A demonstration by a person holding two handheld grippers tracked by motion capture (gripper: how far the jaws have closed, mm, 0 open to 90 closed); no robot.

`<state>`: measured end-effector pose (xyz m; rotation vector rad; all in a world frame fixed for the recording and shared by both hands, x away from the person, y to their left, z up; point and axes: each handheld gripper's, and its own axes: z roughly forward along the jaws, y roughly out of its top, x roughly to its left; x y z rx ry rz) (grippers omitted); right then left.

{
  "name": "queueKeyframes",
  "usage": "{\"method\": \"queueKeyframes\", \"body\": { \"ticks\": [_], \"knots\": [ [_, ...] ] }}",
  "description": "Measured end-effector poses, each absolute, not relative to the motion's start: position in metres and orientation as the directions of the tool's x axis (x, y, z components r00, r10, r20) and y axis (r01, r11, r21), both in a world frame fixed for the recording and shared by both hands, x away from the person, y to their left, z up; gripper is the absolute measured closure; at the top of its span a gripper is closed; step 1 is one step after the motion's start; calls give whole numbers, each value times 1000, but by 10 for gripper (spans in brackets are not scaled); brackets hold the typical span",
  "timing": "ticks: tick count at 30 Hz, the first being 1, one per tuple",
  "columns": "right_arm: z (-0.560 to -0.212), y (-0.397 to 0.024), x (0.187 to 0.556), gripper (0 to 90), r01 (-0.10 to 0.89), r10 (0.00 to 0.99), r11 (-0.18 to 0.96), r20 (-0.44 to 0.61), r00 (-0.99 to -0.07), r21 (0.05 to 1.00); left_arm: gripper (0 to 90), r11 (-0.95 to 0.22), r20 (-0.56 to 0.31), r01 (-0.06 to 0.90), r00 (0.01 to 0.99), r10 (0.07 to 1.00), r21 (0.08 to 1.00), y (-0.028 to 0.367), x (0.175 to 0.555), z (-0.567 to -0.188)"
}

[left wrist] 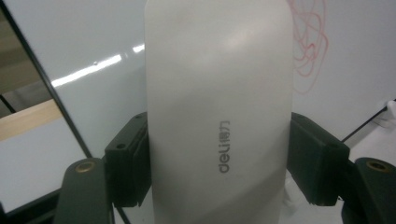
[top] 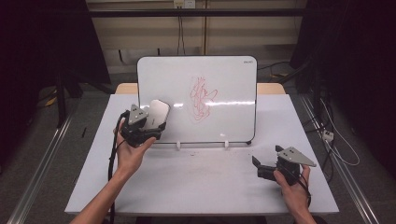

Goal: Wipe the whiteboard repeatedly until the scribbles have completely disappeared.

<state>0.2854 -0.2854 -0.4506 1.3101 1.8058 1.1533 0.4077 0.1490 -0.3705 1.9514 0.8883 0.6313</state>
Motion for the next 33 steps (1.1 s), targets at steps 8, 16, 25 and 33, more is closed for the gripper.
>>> {"method": "queueKeyframes", "body": {
  "ticks": [8, 16, 25, 33],
  "knots": [
    [-451, -290, 282, 41, 403, 948, 124, 12, -318, 907, 304, -383, 121, 304, 624, 772, 873, 137, 407, -359],
    [-450, -289, 282, 44, 399, 943, 120, 22, -331, 909, 304, -382, 138, 265, 634, 761, 885, 130, 411, -343],
    [-451, -288, 284, 42, 399, 943, 121, 21, -333, 909, 304, -387, 150, 253, 634, 759, 887, 113, 420, -334],
    [-452, -286, 287, 42, 405, 938, 126, 24, -345, 906, 304, -424, 202, 220, 634, 746, 878, 97, 433, -323]
  ]
}}
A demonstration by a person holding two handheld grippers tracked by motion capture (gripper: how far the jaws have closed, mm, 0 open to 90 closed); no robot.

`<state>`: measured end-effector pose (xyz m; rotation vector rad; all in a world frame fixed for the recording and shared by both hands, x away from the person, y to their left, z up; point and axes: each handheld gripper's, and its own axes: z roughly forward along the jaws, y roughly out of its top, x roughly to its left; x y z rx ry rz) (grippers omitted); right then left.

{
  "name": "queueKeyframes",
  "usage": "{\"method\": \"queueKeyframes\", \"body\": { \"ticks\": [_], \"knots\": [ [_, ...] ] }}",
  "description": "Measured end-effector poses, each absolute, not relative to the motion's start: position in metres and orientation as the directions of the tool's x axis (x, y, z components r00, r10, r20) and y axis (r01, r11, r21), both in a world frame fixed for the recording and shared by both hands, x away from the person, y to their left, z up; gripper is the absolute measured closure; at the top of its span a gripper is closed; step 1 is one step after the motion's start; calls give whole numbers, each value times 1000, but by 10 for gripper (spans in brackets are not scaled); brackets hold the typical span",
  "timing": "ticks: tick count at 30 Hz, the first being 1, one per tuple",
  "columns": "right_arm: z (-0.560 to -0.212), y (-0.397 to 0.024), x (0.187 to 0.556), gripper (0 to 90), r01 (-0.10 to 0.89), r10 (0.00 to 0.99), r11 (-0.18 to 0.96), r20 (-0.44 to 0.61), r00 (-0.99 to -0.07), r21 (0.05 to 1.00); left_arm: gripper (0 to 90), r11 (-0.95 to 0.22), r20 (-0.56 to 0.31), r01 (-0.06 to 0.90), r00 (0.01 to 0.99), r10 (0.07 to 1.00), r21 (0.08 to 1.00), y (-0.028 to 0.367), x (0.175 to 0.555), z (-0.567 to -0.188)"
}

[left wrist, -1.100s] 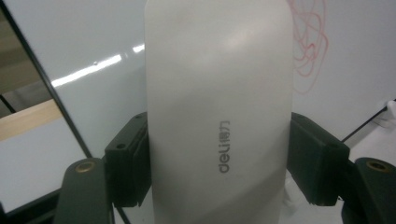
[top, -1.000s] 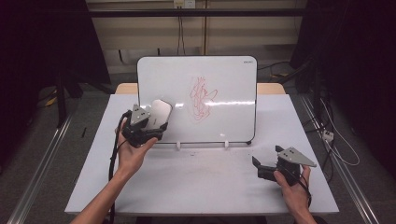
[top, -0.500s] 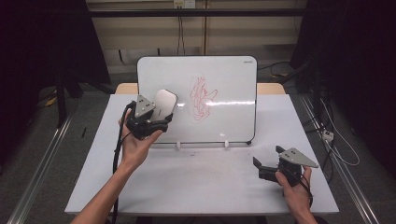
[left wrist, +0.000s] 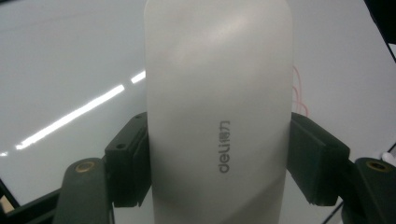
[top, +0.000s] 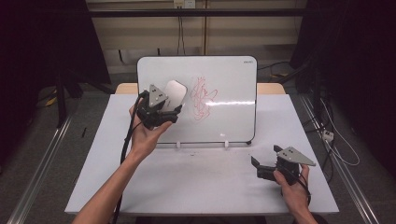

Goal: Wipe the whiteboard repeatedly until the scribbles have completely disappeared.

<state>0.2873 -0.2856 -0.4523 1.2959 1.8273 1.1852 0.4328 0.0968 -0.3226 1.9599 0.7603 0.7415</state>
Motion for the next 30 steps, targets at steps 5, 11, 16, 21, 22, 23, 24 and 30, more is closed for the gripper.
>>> {"method": "queueKeyframes", "body": {
  "ticks": [5, 11, 16, 21, 22, 23, 24, 30],
  "knots": [
    [-451, -286, 288, 43, 400, 939, 121, 26, -342, 909, 304, -424, 206, 212, 635, 745, 880, 91, 440, -316],
    [-450, -283, 289, 42, 403, 939, 125, 23, -343, 907, 304, -431, 223, 195, 632, 742, 881, 84, 443, -315],
    [-450, -283, 288, 42, 405, 942, 123, 23, -335, 906, 304, -442, 233, 195, 631, 740, 876, 79, 452, -314],
    [-449, -284, 288, 40, 402, 944, 114, 26, -328, 909, 304, -459, 249, 192, 632, 734, 867, 72, 458, -312],
    [-450, -284, 289, 41, 404, 944, 114, 28, -329, 908, 304, -464, 255, 189, 632, 732, 865, 70, 459, -311],
    [-450, -283, 290, 42, 405, 944, 114, 28, -328, 907, 304, -470, 263, 186, 628, 732, 863, 69, 460, -311],
    [-450, -283, 290, 42, 407, 943, 114, 30, -331, 906, 304, -467, 261, 188, 627, 734, 864, 69, 461, -310],
    [-450, -282, 290, 42, 405, 940, 123, 25, -341, 906, 304, -474, 276, 191, 608, 745, 860, 67, 469, -310]
  ]
}}
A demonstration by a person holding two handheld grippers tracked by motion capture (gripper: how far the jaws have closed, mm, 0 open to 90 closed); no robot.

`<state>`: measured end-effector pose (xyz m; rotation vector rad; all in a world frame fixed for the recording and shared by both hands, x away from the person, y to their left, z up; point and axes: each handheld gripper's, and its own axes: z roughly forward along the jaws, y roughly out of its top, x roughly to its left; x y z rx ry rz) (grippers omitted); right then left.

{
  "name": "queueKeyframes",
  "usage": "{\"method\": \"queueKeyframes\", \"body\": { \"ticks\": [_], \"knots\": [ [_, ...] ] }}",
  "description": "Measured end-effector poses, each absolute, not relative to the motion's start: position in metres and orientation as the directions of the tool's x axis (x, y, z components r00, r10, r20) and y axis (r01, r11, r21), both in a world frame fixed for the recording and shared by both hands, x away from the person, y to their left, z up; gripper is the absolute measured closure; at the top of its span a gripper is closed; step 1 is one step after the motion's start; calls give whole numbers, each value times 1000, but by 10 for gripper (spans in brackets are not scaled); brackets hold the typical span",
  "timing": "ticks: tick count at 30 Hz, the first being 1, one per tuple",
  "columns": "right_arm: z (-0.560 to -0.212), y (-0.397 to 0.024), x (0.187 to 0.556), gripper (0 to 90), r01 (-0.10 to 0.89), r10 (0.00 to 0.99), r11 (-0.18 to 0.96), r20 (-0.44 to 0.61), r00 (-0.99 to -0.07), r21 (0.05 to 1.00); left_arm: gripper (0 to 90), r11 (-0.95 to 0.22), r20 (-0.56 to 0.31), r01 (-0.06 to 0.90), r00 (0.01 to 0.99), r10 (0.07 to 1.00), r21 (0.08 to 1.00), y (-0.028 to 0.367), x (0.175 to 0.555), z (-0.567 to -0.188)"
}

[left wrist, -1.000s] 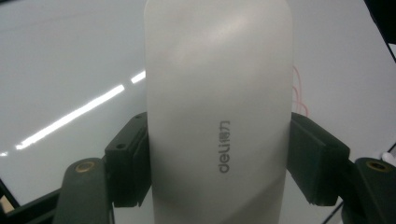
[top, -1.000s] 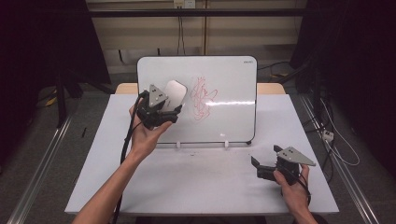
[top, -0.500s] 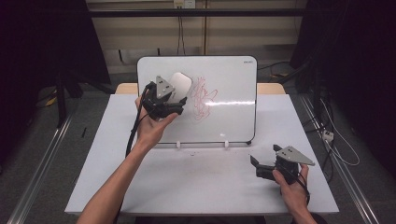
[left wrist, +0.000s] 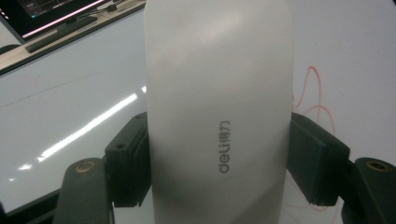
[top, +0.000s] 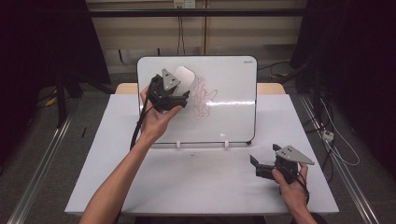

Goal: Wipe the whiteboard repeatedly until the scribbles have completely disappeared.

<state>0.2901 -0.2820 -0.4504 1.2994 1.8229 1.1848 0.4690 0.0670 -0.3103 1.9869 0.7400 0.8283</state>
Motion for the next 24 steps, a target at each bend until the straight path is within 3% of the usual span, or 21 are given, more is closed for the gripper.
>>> {"method": "queueKeyframes", "body": {
  "ticks": [24],
  "knots": [
    [-452, -284, 289, 42, 411, 939, 132, 19, -344, 902, 303, -523, 341, 206, 557, 757, 827, 44, 499, -304]
  ]
}}
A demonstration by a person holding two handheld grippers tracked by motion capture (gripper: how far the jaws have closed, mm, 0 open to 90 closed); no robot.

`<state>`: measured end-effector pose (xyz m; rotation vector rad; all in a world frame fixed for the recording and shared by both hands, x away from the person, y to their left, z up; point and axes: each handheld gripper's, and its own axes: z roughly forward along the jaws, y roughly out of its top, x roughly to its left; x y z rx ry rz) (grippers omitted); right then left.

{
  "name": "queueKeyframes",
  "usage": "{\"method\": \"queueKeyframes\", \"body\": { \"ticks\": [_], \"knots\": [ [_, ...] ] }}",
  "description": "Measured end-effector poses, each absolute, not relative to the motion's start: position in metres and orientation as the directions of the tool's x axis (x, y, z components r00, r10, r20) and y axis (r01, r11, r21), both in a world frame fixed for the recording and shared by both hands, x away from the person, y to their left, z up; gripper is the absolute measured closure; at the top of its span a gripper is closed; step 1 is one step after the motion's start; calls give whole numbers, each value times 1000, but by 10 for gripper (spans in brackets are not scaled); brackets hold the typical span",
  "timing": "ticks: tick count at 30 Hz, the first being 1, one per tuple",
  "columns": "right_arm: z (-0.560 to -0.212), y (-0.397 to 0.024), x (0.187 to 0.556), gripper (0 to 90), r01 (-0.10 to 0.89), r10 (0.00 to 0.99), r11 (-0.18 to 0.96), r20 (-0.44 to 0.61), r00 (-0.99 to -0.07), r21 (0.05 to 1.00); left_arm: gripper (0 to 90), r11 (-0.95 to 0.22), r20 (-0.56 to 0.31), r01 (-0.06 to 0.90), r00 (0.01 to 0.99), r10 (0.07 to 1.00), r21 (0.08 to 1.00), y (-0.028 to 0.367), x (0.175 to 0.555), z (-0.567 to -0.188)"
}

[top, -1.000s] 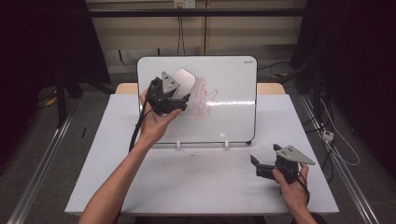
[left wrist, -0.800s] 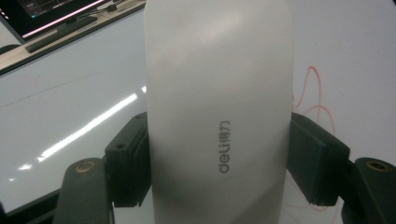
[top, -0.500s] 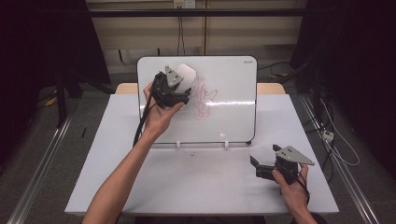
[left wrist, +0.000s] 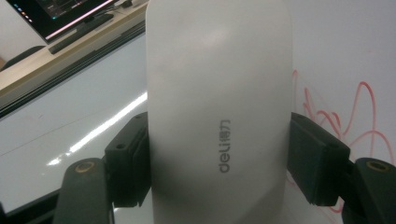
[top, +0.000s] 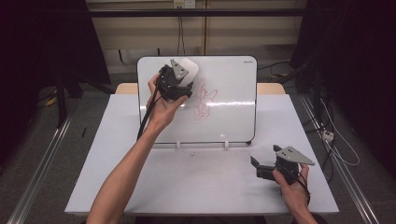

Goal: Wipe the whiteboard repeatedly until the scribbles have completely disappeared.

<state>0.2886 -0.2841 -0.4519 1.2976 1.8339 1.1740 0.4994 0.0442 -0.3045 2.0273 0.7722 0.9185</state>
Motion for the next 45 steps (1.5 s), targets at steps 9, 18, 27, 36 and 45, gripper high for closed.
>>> {"method": "queueKeyframes", "body": {
  "ticks": [9, 18, 27, 36, 45],
  "knots": [
    [-452, -283, 289, 42, 411, 936, 132, 22, -350, 902, 307, -560, 396, 196, 526, 753, 805, 36, 504, -311],
    [-452, -283, 289, 42, 409, 936, 135, 20, -352, 902, 309, -559, 403, 185, 519, 754, 808, 36, 502, -313],
    [-453, -283, 289, 42, 411, 935, 129, 28, -353, 902, 309, -565, 411, 174, 521, 748, 807, 33, 497, -322],
    [-453, -282, 290, 42, 411, 934, 135, 23, -356, 901, 310, -590, 431, 164, 536, 726, 791, 28, 490, -331],
    [-453, -280, 290, 42, 409, 930, 146, 16, -367, 901, 309, -605, 425, 170, 566, 706, 778, 22, 479, -341]
  ]
}}
